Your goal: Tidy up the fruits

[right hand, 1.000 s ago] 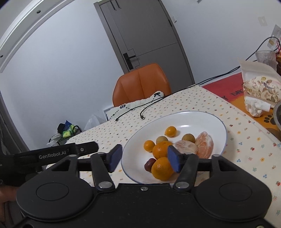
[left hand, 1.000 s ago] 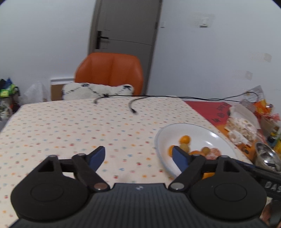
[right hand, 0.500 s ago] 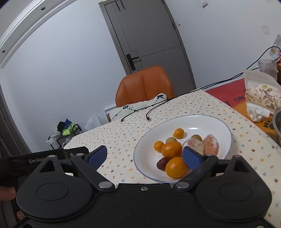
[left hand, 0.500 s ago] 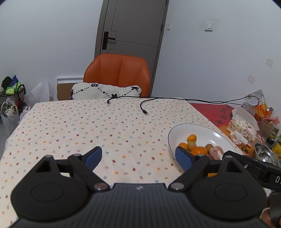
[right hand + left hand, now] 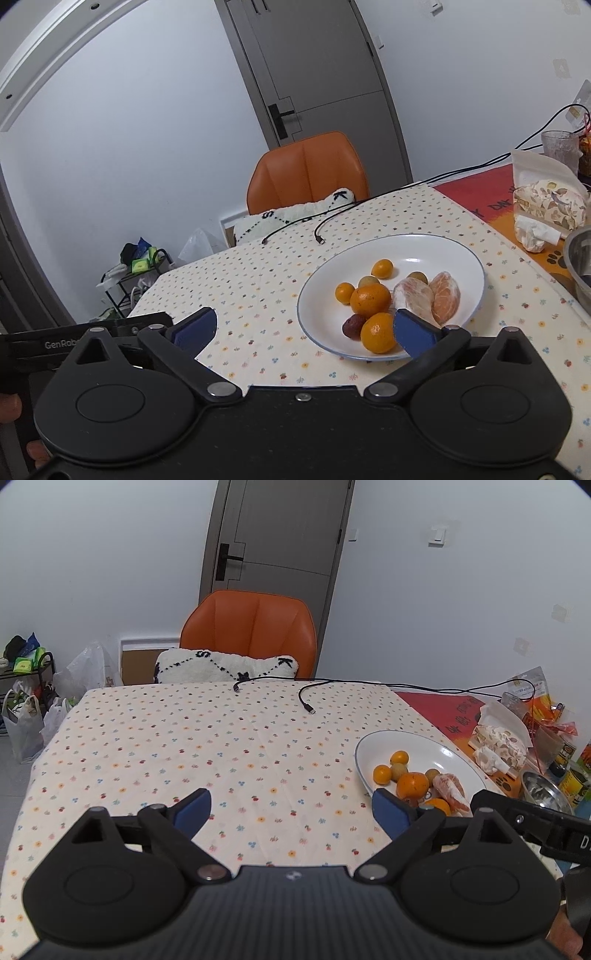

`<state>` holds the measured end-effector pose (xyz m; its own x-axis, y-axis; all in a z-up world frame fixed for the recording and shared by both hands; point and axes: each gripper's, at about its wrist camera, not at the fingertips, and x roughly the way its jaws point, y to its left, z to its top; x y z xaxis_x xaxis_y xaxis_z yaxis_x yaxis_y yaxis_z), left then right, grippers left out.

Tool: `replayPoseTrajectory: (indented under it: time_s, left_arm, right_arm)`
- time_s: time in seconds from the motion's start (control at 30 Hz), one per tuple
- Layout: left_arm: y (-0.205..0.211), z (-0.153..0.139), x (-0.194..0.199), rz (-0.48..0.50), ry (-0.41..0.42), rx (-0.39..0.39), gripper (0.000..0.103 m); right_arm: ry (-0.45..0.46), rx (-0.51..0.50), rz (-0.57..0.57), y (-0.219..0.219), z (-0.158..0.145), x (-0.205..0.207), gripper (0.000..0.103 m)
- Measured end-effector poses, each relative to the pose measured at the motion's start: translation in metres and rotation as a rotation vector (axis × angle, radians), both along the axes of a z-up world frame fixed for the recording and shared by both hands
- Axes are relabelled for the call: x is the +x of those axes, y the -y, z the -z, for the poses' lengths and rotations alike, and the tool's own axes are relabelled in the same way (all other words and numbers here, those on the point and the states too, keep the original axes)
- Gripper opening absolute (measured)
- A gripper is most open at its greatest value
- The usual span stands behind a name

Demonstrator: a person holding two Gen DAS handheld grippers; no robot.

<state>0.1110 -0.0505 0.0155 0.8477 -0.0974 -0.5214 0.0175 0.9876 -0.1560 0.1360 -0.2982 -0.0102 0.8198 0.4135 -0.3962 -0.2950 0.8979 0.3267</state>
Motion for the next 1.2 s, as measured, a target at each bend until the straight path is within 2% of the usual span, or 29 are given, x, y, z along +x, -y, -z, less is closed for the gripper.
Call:
replayPoseTrajectory:
  time_s: [0.47,1.1,1.2]
  left_arm:
    - [-0.026,-0.011,-0.031,-0.032,-0.003,-0.013,0.093]
    - [-0.045,-0.021,-0.071,-0.06,-0.014,0.027,0.094]
    - [-0.046,-0.022,-0.078,-0.057,-0.011,0.035,0.099]
  right_arm:
    - [-0.003,-0.037,0.0,0.0,-0.013,-0.021,0.103]
    - [0.034,-0.07,-0.051,-0.01,-0.028,-0.053,0.103]
    - [0.039,-0.08,-0.054,-0.013,-0.029,-0.057,0.103]
